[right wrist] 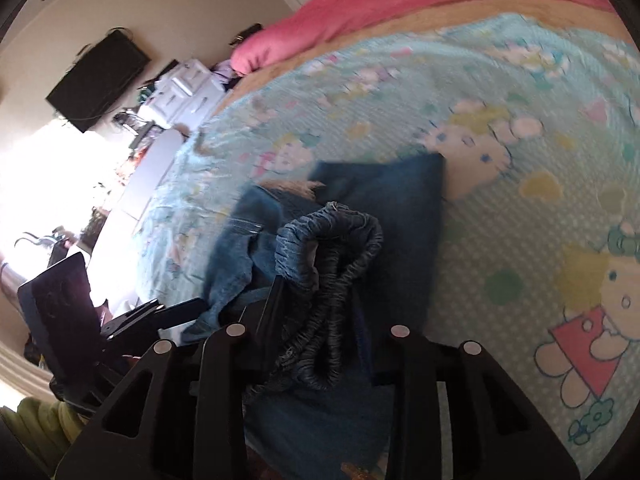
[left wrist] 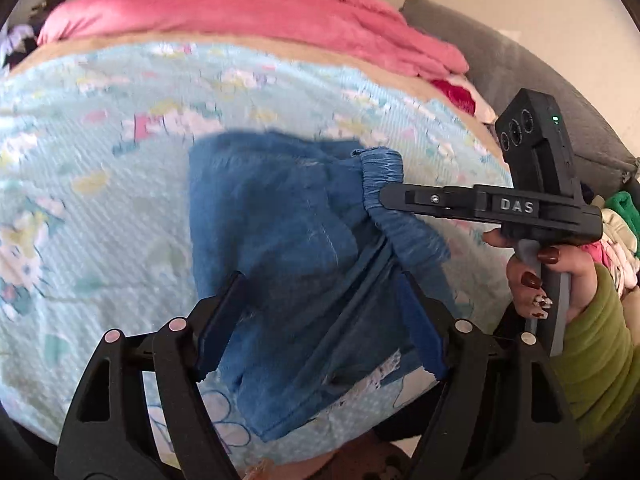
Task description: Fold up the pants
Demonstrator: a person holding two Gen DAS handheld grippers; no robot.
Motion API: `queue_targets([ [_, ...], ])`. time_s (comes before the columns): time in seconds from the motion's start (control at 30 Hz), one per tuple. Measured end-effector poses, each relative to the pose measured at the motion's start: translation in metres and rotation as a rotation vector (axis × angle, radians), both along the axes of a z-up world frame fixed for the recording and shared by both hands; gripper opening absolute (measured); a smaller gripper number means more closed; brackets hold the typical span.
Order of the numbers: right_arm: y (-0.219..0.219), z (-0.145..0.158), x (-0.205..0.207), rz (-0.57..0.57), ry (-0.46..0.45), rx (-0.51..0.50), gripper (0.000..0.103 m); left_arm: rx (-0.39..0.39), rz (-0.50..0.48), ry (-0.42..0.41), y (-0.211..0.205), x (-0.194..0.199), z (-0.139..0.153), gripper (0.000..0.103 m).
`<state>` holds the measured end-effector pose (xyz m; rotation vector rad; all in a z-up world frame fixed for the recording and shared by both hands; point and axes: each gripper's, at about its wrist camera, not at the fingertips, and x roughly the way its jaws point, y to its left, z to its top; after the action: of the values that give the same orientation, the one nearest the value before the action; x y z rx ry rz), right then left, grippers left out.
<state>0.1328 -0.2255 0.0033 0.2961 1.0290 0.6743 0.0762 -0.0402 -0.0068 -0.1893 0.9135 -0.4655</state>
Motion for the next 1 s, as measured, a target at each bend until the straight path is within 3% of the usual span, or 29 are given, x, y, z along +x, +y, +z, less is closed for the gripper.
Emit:
queue_targets([
  [0.2,-0.004,-0.009,0.004,-0.018,0.007,-0.011,0.058,0.021,-0.005,-0.006,0.001,-0.005,-0.009,0.069],
  [0.27,-0.008,-0.002,0.0,-0.037,-0.021,-0.013,0.065,0.006,-0.005,-0.001,0.005,-0.01,-0.005,0.074],
  [0.33,-0.013,0.01,-0.006,-0.064,-0.085,-0.042,0.068,-0.018,0.003,-0.008,0.013,-0.016,0.003,0.083],
  [0.47,-0.022,0.037,-0.036,-0.07,-0.27,-0.103,0.075,-0.028,0.067,-0.054,0.04,-0.023,0.025,0.093],
  [0.6,-0.002,0.052,-0.079,0.049,-0.446,-0.201,0.077,-0.038,0.154,-0.062,0.068,-0.013,0.036,0.093],
  [0.77,0.047,0.044,-0.137,0.306,-0.589,-0.346,0.077,-0.026,0.105,-0.063,0.061,0.006,0.043,0.093],
  [0.8,0.056,0.041,-0.144,0.34,-0.609,-0.384,0.077,-0.022,0.078,-0.06,0.054,0.012,0.043,0.087],
  [0.9,0.075,0.033,-0.153,0.392,-0.66,-0.469,0.075,0.007,0.011,-0.039,0.034,0.029,0.039,0.056],
  [0.97,0.081,0.029,-0.151,0.412,-0.662,-0.488,0.071,0.032,-0.031,-0.019,0.021,0.038,0.033,0.048],
  [1.0,0.085,0.028,-0.15,0.427,-0.665,-0.496,0.064,0.041,-0.053,-0.004,0.015,0.045,0.028,0.045],
])
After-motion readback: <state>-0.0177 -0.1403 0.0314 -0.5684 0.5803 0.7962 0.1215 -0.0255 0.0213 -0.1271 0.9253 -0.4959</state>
